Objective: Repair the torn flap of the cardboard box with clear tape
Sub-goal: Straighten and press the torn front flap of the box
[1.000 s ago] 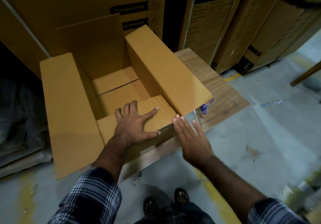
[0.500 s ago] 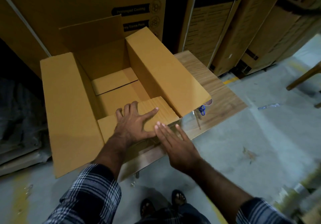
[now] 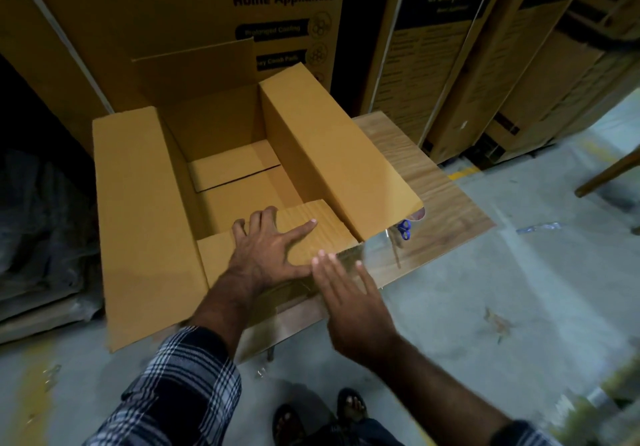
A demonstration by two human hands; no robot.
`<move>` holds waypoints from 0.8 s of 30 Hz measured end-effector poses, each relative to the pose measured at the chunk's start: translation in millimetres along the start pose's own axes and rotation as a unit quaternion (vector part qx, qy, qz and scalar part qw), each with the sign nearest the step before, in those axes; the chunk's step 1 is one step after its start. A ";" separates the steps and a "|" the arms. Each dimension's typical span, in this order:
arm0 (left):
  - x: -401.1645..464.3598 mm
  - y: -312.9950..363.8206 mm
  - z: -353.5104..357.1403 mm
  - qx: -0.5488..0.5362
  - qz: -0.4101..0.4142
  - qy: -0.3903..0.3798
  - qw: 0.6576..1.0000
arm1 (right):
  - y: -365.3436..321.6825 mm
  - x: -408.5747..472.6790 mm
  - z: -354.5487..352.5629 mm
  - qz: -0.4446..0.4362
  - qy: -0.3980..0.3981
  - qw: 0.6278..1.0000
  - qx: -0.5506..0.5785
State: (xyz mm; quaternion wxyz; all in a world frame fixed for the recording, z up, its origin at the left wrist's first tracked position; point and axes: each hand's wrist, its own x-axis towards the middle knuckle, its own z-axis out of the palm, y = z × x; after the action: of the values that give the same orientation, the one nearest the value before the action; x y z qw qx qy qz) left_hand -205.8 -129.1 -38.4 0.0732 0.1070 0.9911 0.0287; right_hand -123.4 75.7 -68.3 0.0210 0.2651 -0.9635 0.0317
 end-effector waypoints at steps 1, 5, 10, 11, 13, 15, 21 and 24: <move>-0.1 -0.4 1.4 -0.002 0.001 0.006 1.000 | -4.4 1.7 2.0 -0.007 0.001 1.000 0.001; 0.3 0.0 2.7 0.003 0.007 0.028 1.000 | 22.1 5.5 2.8 -0.020 -0.044 0.998 -0.038; 0.8 -1.3 -2.3 0.018 0.003 0.007 1.000 | 52.9 -0.5 -4.6 0.035 -0.044 0.996 -0.072; 0.8 -1.6 -1.7 0.019 0.002 -0.001 1.000 | 55.3 -1.8 -4.2 0.042 -0.048 0.995 -0.070; -0.3 -0.9 -1.3 0.014 0.002 -0.012 1.000 | 57.2 -4.6 -5.1 0.058 -0.053 0.995 -0.063; -2.0 1.0 -5.2 0.013 0.006 -0.017 1.000 | 54.2 -6.3 -10.1 0.078 -0.046 0.994 -0.055; -27.7 4.2 -8.2 -0.043 0.030 0.039 0.998 | 25.5 -1.8 -25.9 0.078 0.037 0.995 0.054; -53.2 6.7 1.8 -0.116 0.017 0.162 0.980 | 11.2 7.0 -29.2 0.077 0.077 0.988 0.114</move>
State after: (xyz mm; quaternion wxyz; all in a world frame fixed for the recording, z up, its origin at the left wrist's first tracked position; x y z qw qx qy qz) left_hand -152.7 -134.0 -32.4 -0.0771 0.1083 0.9778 0.1620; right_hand -134.5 83.9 -39.3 0.0625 0.1879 -0.9666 0.1629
